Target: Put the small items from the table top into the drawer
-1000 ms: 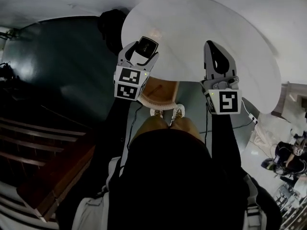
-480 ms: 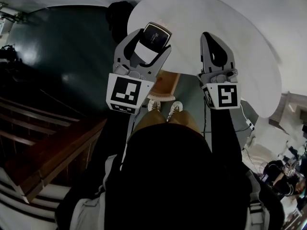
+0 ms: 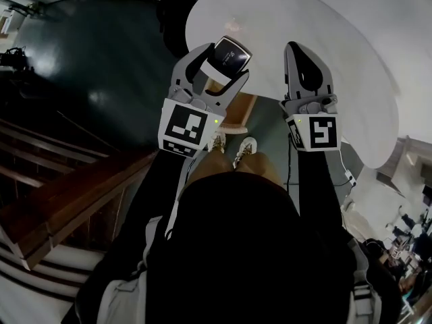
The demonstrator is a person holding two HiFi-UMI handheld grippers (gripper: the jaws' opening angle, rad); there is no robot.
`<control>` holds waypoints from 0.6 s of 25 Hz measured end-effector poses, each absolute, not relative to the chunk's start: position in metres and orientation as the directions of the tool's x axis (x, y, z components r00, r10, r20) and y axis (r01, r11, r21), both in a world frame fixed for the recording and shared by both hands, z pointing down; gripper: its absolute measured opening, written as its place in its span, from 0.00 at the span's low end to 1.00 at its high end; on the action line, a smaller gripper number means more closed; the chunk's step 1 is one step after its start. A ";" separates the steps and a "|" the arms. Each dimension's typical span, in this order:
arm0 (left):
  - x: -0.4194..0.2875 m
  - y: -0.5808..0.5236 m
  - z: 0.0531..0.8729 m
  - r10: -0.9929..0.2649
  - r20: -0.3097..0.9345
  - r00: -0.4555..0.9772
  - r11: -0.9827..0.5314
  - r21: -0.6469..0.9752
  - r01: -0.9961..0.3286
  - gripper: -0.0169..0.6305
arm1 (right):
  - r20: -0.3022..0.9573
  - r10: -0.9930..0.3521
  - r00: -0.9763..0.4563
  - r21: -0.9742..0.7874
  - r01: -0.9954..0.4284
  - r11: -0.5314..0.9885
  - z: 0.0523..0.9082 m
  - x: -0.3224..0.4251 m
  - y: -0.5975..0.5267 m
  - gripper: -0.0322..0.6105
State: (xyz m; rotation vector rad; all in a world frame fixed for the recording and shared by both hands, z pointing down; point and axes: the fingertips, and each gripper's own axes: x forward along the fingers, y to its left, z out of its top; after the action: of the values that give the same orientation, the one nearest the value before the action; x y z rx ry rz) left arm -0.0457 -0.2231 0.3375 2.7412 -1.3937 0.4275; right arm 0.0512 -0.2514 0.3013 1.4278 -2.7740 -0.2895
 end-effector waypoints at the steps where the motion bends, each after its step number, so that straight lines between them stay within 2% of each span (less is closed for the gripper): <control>1: -0.043 -0.220 0.346 -0.777 0.279 0.565 -0.606 -0.087 -0.791 0.55 | -0.072 -0.807 -0.587 0.164 -0.805 0.571 0.304 0.051 -0.251 0.09; 7: -0.026 -0.196 0.410 -0.672 0.414 0.614 -0.670 0.013 -0.743 0.55 | -0.037 -0.812 -0.582 0.138 -0.808 0.573 0.320 0.055 -0.251 0.09; 15: -0.018 -0.164 0.520 -0.507 0.612 0.607 -0.706 0.108 -0.700 0.55 | 0.016 -0.832 -0.554 0.118 -0.825 0.552 0.344 0.064 -0.241 0.09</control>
State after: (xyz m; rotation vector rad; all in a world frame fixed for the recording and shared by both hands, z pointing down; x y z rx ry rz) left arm -0.0181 -0.1641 0.5203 2.4986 -0.9738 0.7979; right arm 0.0638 -0.2405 0.3436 1.4469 -2.7055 -0.1490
